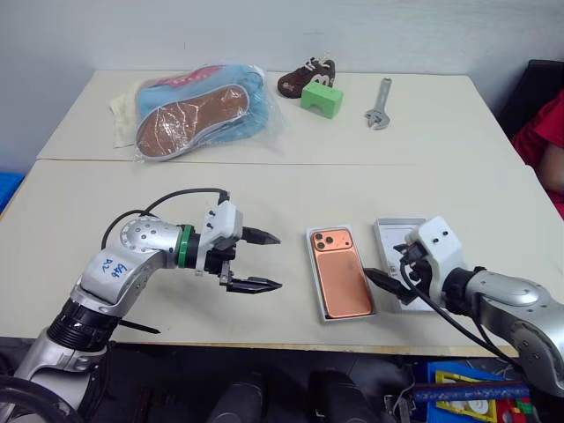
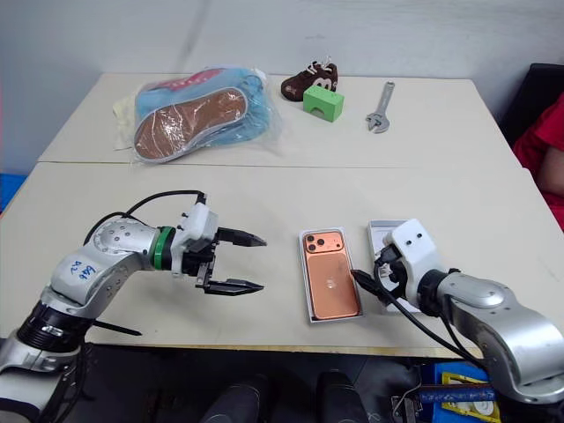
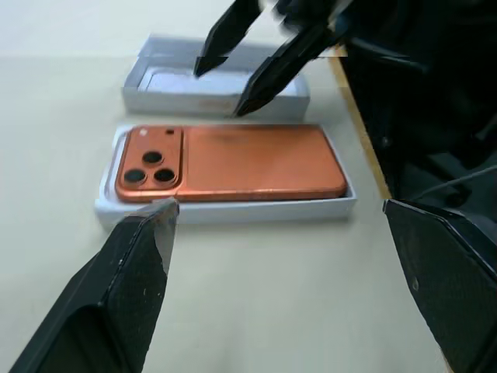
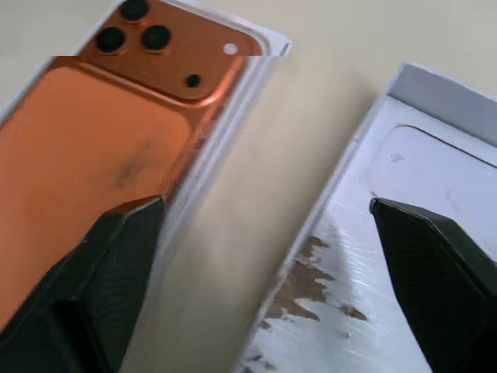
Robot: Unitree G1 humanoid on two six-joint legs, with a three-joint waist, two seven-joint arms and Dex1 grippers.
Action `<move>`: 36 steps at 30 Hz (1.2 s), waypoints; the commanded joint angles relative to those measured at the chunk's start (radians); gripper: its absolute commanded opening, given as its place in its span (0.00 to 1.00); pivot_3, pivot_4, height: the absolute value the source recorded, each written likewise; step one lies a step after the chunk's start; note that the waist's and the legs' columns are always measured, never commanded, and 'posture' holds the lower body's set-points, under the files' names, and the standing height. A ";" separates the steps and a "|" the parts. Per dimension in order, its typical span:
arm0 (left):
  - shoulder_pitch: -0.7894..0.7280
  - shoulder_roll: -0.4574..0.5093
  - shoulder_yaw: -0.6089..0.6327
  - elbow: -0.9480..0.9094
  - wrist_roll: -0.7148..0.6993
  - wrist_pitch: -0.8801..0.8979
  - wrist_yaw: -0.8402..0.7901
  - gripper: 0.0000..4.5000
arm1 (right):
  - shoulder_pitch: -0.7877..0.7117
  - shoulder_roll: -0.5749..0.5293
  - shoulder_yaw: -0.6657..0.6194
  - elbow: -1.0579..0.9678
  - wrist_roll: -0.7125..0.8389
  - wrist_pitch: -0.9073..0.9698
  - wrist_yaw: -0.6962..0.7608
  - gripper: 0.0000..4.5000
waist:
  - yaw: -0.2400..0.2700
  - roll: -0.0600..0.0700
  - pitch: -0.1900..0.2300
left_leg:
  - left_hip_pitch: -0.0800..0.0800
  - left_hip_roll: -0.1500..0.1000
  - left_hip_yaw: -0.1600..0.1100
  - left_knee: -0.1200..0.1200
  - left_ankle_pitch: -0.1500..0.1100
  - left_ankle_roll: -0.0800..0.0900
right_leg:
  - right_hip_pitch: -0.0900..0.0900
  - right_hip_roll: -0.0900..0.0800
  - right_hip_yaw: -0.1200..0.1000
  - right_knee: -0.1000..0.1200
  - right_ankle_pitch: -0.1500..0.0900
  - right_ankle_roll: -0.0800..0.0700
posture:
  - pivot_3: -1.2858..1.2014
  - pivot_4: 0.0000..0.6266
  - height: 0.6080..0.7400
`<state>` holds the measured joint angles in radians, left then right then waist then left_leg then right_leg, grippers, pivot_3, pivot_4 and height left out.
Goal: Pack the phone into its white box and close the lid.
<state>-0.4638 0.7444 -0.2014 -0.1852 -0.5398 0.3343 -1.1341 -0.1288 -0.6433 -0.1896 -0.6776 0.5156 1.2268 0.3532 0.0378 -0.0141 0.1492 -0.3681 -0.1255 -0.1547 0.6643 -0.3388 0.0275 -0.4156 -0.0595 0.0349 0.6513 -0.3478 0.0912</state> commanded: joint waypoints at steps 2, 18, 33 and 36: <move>0.010 -0.024 0.042 0.015 0.058 -0.094 -0.006 1.00 | 0.003 0.036 0.025 0.011 -0.045 0.018 -0.070 0.65 | 0.000 0.000 0.000 | 0.000 0.000 0.000 0.000 0.000 0.000 | 0.000 0.000 0.000 0.001 0.000 0.000 | 0.52 0.24 1.00; 0.044 -0.050 0.076 0.115 0.143 -0.133 0.006 1.00 | -0.083 0.130 -0.162 -0.105 0.107 0.192 -0.024 0.01 | -0.013 0.001 0.000 | 0.000 0.000 0.000 0.000 0.000 0.000 | 0.000 0.000 0.000 0.004 0.000 0.000 | 0.52 0.24 1.00; 0.167 -0.019 0.229 0.074 0.147 -0.100 0.108 1.00 | -0.416 0.177 0.106 0.409 1.457 -0.023 -0.481 0.01 | -0.039 0.003 0.002 | 0.001 0.000 0.000 0.001 0.001 0.001 | 0.001 -0.001 -0.002 0.003 0.000 0.000 | 0.52 0.24 1.00; 0.229 0.000 0.274 0.023 0.138 -0.079 0.127 1.00 | -0.462 0.265 0.166 0.476 1.457 -0.043 -0.467 0.01 | -0.054 0.004 0.002 | 0.001 0.001 0.000 0.001 0.001 0.001 | 0.001 0.000 -0.003 0.005 0.000 0.000 | 0.52 0.24 1.00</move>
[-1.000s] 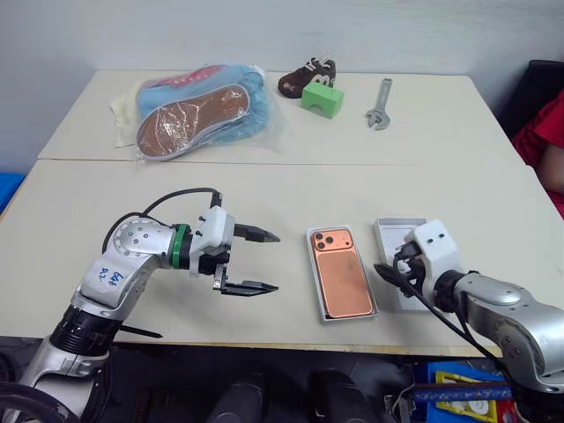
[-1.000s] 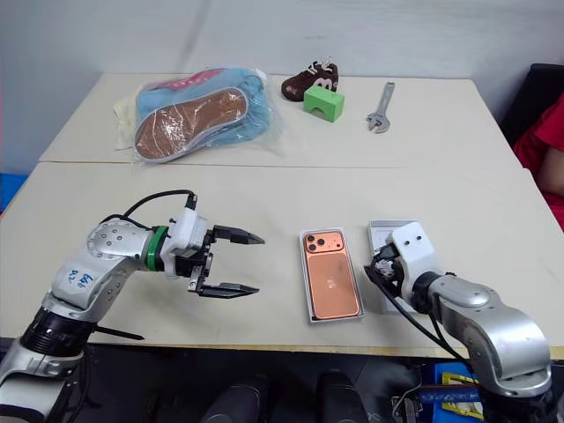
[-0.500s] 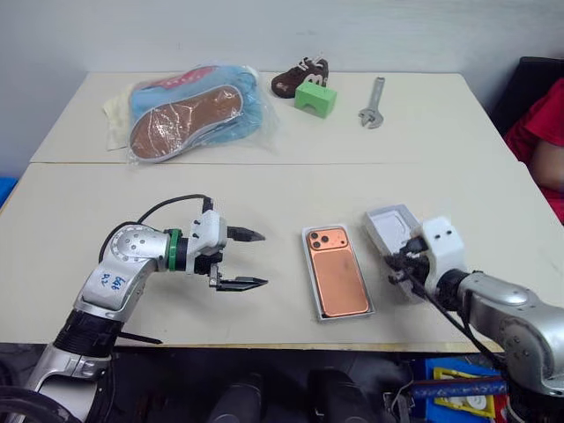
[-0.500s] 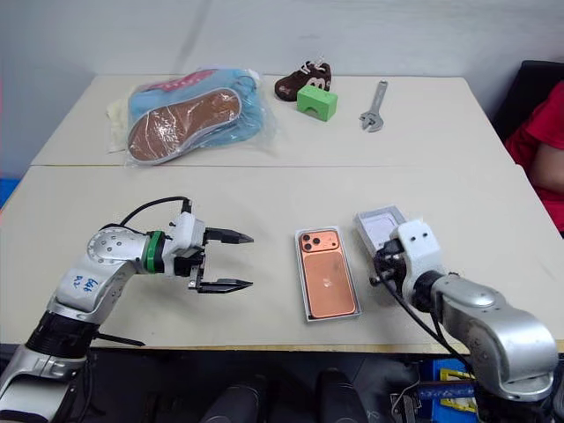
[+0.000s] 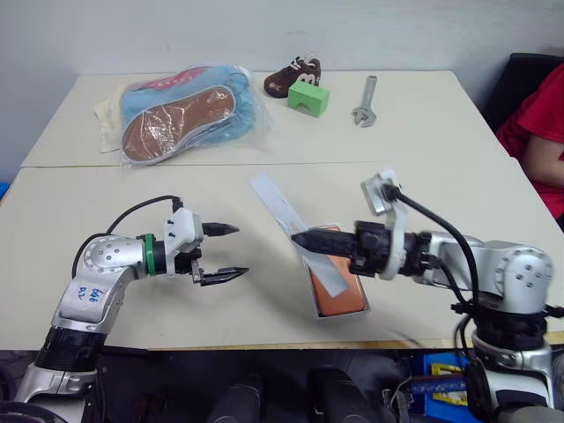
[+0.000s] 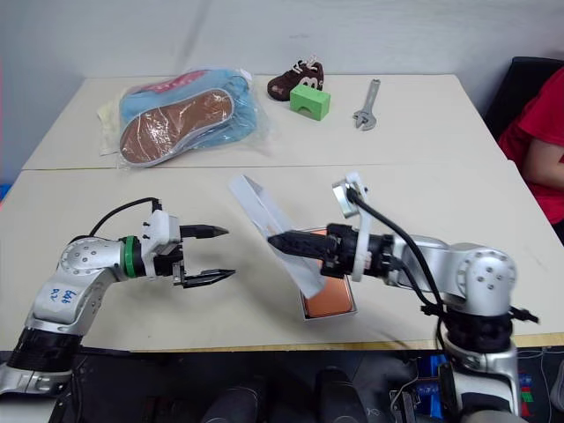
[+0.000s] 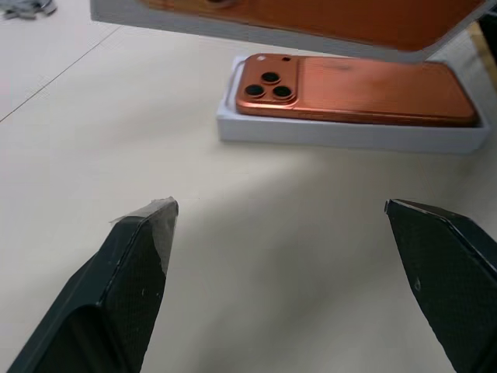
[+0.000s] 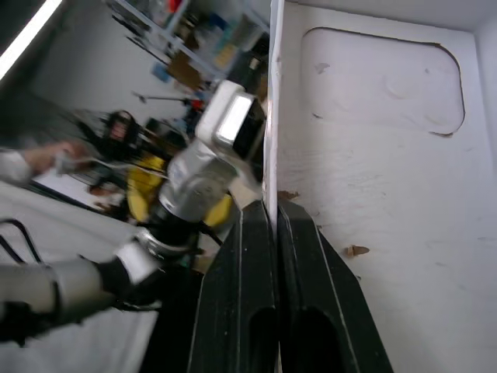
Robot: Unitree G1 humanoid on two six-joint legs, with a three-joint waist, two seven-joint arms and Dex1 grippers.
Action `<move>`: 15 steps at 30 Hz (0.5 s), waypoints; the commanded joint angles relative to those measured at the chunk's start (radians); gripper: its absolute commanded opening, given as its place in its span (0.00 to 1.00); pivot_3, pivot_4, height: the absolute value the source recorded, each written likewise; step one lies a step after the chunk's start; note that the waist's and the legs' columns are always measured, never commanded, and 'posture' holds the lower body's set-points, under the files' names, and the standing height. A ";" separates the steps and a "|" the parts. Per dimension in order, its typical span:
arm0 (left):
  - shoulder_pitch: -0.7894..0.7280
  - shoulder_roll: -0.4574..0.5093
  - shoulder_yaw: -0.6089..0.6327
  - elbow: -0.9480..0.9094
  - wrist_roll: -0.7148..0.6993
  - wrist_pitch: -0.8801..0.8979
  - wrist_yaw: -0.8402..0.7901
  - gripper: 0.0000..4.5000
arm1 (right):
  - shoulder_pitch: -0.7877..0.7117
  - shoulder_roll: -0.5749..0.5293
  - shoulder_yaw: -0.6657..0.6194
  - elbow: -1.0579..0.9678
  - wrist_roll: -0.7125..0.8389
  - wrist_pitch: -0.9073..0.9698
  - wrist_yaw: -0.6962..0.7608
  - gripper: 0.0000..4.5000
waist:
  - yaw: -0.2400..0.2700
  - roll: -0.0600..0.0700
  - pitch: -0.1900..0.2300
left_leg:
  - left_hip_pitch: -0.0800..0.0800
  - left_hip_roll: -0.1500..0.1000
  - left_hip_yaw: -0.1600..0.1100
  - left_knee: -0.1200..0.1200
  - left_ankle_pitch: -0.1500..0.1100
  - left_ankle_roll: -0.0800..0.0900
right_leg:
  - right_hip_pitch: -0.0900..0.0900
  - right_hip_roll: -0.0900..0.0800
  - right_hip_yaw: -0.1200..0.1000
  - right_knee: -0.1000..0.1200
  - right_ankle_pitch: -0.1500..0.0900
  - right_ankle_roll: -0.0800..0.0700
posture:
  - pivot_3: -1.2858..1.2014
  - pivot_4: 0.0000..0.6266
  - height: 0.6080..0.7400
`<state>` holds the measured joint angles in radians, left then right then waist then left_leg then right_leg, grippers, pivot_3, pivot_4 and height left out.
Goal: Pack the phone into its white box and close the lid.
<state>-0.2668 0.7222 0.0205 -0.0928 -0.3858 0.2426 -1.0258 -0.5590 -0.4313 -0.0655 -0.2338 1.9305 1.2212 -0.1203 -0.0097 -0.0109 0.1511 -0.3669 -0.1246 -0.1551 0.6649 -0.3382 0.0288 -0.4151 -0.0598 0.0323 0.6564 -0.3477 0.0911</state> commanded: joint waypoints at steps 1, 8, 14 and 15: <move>0.057 0.029 0.069 -0.091 -0.021 0.022 0.025 1.00 | -0.045 0.089 0.058 0.055 0.042 -0.039 0.001 0.01 | -0.012 0.001 0.000 | 0.000 0.000 0.000 0.000 0.000 0.000 | 0.000 0.000 0.000 0.002 0.000 0.000 | 0.52 0.24 1.00; 0.156 0.045 0.148 -0.200 -0.058 0.085 0.061 0.80 | 0.021 0.193 0.114 0.153 0.042 -0.031 -0.085 0.00 | -0.017 0.001 0.000 | 0.000 0.000 -0.001 0.000 0.000 0.000 | 0.000 0.000 -0.001 0.003 0.000 0.000 | 0.52 0.24 1.00; 0.096 0.029 0.079 -0.152 -0.007 0.083 0.071 0.39 | 0.141 0.195 0.099 0.127 0.042 -0.071 -0.164 0.00 | -0.017 0.002 0.001 | 0.000 -0.002 -0.002 0.000 0.000 0.000 | 0.001 -0.001 0.000 0.002 0.000 0.000 | 0.52 0.24 1.00; 0.071 0.020 0.057 -0.131 0.007 0.077 0.072 0.32 | 0.157 0.195 0.096 0.114 0.042 -0.083 -0.177 0.00 | -0.017 0.002 0.001 | 0.000 -0.002 -0.002 0.000 0.000 0.000 | 0.001 0.000 0.000 0.002 0.000 0.000 | 0.52 0.24 1.00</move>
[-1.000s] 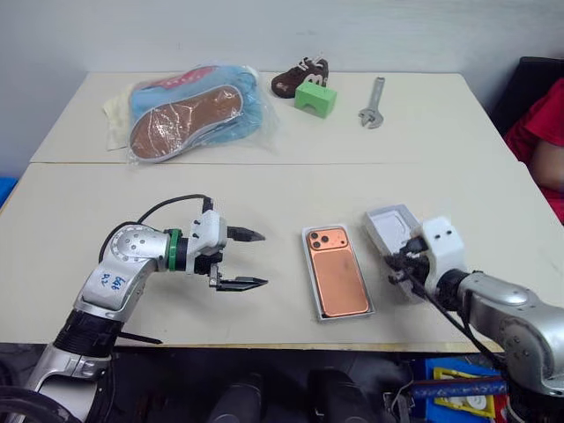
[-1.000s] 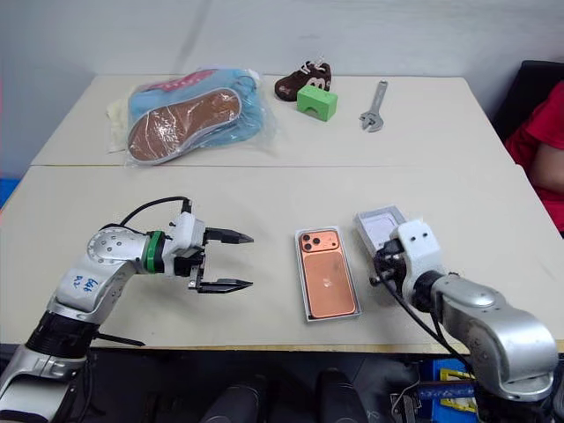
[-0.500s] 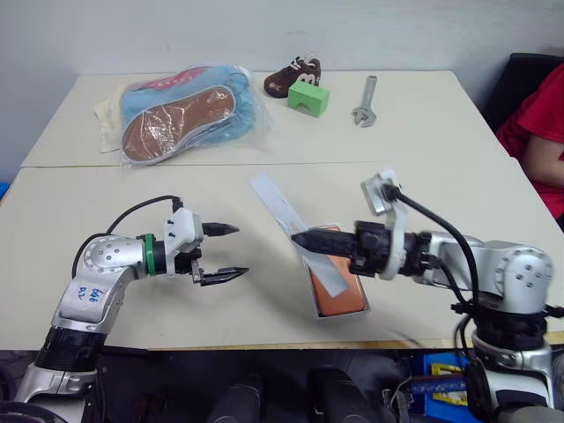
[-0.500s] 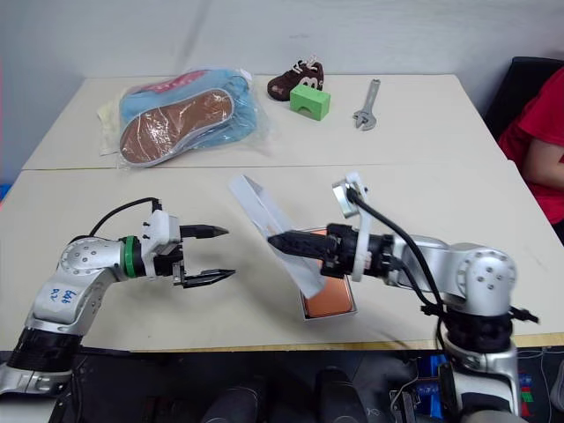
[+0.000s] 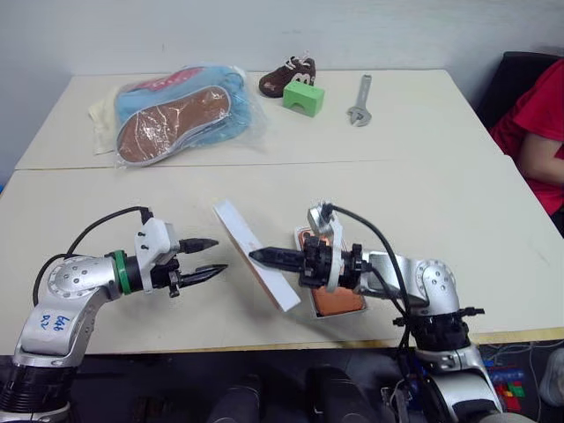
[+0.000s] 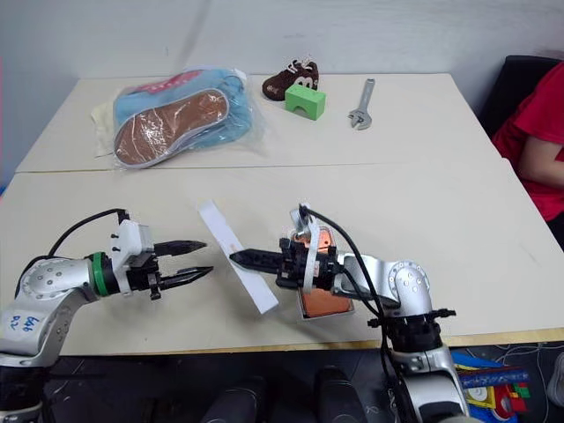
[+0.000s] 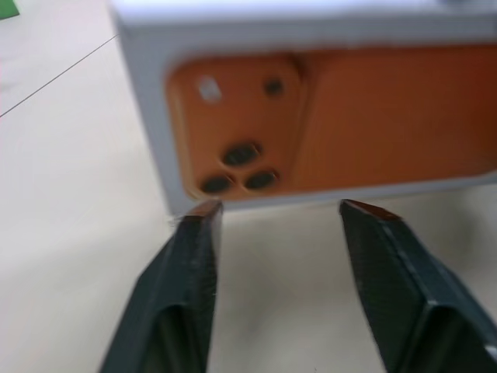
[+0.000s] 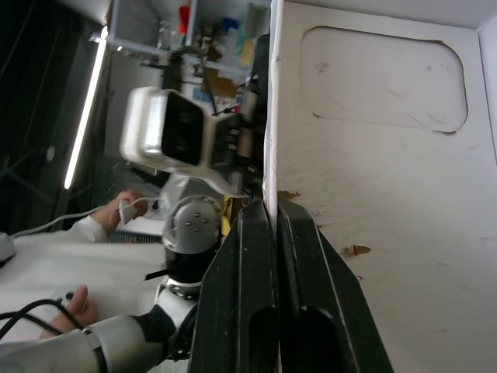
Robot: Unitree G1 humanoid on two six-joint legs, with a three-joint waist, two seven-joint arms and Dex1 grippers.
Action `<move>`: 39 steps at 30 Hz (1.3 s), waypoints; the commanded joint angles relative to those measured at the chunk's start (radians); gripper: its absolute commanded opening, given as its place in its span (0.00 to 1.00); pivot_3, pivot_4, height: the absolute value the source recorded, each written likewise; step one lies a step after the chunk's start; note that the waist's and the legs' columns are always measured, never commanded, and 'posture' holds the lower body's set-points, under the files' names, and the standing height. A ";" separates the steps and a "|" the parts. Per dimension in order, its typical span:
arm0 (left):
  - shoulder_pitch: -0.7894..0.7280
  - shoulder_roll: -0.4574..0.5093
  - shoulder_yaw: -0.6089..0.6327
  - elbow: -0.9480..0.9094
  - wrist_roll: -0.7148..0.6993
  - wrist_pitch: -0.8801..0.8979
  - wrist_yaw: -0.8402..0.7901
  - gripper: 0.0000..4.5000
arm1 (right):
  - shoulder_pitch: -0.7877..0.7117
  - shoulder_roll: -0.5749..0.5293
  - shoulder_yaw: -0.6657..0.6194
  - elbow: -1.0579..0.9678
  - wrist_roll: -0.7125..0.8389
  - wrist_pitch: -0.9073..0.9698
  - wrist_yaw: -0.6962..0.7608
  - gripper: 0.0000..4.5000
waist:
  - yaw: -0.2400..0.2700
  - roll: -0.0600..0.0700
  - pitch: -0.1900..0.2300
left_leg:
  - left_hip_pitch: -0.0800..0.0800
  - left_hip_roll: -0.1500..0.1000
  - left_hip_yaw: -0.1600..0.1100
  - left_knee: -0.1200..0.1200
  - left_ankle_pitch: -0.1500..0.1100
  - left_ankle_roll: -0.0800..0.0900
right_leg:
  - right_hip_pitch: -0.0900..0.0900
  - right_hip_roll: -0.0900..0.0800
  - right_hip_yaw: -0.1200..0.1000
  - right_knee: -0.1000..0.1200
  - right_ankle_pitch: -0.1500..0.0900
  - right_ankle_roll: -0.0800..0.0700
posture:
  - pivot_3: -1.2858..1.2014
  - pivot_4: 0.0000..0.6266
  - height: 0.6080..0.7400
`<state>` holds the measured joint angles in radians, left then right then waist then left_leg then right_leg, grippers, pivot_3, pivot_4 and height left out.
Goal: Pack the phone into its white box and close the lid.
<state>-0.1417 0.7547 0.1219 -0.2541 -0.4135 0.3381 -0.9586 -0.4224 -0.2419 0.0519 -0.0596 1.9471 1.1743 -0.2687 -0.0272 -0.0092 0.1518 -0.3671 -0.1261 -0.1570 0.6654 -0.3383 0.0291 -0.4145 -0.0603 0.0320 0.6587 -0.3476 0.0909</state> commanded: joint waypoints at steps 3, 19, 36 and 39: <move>-0.131 -0.043 -0.102 0.097 0.066 -0.033 0.000 0.11 | 0.057 -0.017 -0.020 -0.105 0.025 -0.074 -0.064 0.00 | 0.000 0.001 0.000 | 0.000 0.000 0.000 0.000 0.000 0.000 | 0.000 0.000 0.000 0.000 0.000 0.000 | 0.52 0.24 1.00; -0.505 -0.330 -0.329 0.535 0.175 -0.177 -0.093 0.00 | 0.300 -0.288 -0.168 -0.456 0.012 -0.228 -0.006 0.66 | 0.007 0.000 -0.001 | 0.000 0.000 0.000 0.001 0.000 0.000 | 0.001 0.000 0.000 0.000 0.000 0.000 | 0.52 0.24 1.00; -0.542 -0.350 -0.272 0.493 0.099 -0.102 -0.207 0.00 | 0.485 -0.729 -0.353 -0.675 -0.550 -0.225 0.712 0.26 | 0.039 -0.002 -0.001 | -0.001 0.001 0.002 0.002 0.000 0.002 | 0.000 0.001 0.001 -0.002 0.001 0.002 | 0.52 0.24 1.00; -0.525 -0.333 -0.293 0.489 0.122 -0.108 -0.226 0.00 | 0.516 -0.737 -0.403 -0.666 -0.544 -0.234 0.789 0.01 | 0.053 -0.002 -0.001 | -0.001 0.000 0.002 0.002 0.000 0.002 | 0.001 0.000 0.001 -0.004 0.001 0.002 | 0.52 0.24 1.00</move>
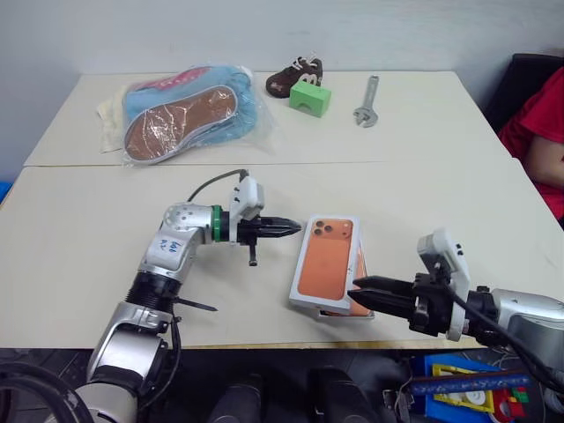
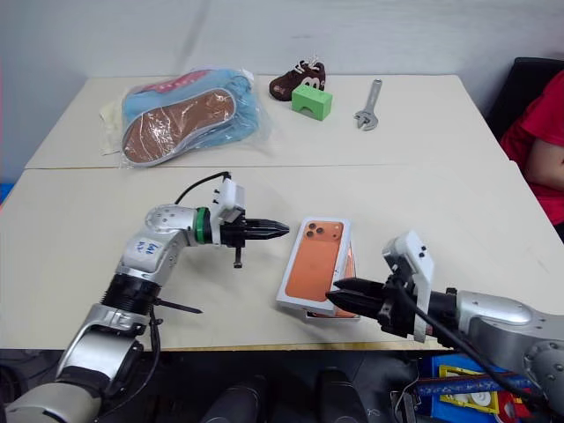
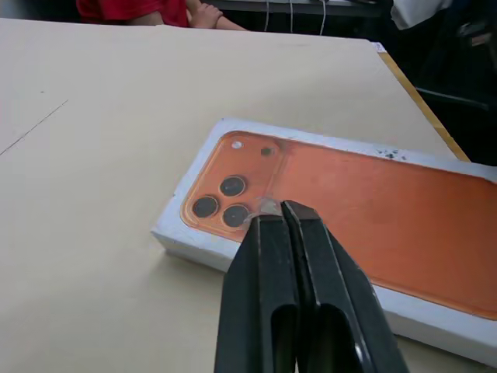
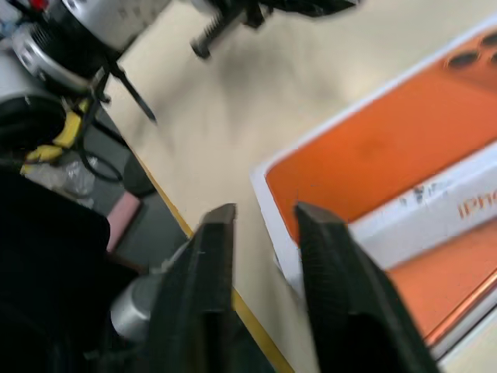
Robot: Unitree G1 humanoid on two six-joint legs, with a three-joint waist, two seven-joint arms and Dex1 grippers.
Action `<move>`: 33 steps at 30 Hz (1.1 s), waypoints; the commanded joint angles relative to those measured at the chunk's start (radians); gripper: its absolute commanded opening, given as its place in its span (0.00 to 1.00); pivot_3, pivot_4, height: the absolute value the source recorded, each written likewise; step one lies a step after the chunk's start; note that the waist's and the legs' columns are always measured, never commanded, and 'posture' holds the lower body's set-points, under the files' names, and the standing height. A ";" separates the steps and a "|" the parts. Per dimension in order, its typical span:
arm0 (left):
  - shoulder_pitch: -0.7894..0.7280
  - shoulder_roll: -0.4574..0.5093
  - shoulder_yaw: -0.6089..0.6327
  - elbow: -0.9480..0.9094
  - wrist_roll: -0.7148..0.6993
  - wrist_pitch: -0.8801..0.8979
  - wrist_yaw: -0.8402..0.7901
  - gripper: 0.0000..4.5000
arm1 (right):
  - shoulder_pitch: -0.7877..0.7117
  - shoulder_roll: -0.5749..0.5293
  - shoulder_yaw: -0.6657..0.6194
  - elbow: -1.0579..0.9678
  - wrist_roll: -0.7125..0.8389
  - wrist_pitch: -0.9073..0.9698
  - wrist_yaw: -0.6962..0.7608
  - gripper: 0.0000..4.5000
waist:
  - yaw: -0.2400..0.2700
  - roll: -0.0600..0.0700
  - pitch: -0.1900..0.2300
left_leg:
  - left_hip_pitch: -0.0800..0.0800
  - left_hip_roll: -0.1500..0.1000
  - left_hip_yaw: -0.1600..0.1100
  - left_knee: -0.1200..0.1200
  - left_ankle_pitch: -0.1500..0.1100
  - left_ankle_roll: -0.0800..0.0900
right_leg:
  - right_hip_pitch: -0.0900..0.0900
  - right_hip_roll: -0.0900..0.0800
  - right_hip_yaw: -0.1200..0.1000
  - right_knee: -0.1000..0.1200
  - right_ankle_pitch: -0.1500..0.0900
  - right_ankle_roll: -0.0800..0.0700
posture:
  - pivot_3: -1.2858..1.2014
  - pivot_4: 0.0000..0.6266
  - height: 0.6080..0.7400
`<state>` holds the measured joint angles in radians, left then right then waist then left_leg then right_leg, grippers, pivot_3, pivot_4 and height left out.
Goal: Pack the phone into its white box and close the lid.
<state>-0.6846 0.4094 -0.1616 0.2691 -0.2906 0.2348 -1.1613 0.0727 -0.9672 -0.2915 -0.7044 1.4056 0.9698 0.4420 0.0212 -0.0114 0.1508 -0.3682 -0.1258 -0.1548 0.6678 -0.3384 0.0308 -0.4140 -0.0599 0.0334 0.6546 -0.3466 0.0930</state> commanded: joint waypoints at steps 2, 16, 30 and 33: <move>0.020 0.027 -0.033 -0.003 0.041 -0.034 -0.031 0.00 | 0.053 -0.047 -0.055 -0.064 -0.066 -0.032 0.151 0.00 | 0.007 0.000 0.000 | 0.000 0.000 0.000 0.000 0.000 0.000 | 0.000 0.000 0.000 0.000 0.000 0.000 | 0.52 0.24 1.00; -0.011 -0.102 -0.159 0.078 0.123 -0.114 -0.096 0.00 | 0.112 -0.093 0.163 -0.134 -0.498 -0.124 0.272 0.00 | 0.018 -0.002 0.001 | -0.001 -0.001 0.000 0.001 -0.001 0.001 | 0.000 0.000 -0.001 -0.001 0.000 0.000 | 0.52 0.24 1.00; -0.003 0.071 -0.093 0.087 0.072 -0.040 -0.251 0.00 | -0.010 0.026 0.064 0.016 -0.448 -0.152 0.279 0.00 | 0.000 -0.003 0.001 | 0.001 0.000 0.001 0.005 -0.001 0.000 | 0.000 0.001 0.000 0.002 0.000 0.000 | 0.52 0.24 1.00; -0.020 0.104 -0.073 0.115 0.052 -0.024 -0.294 0.00 | -0.157 0.034 0.119 0.108 -0.498 -0.136 0.261 0.00 | 0.002 -0.002 0.001 | 0.001 0.000 0.000 0.005 0.000 0.000 | 0.000 0.001 0.000 0.002 0.000 0.000 | 0.52 0.24 1.00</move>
<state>-0.6857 0.5115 -0.2523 0.3871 -0.2088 0.2061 -1.4258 -0.0562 -0.9365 -0.1826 -0.6210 0.9211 0.8294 0.7130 0.0235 -0.0139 0.1522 -0.3679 -0.1261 -0.1545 0.6732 -0.3389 0.0308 -0.4141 -0.0594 0.0332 0.6567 -0.3465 0.0932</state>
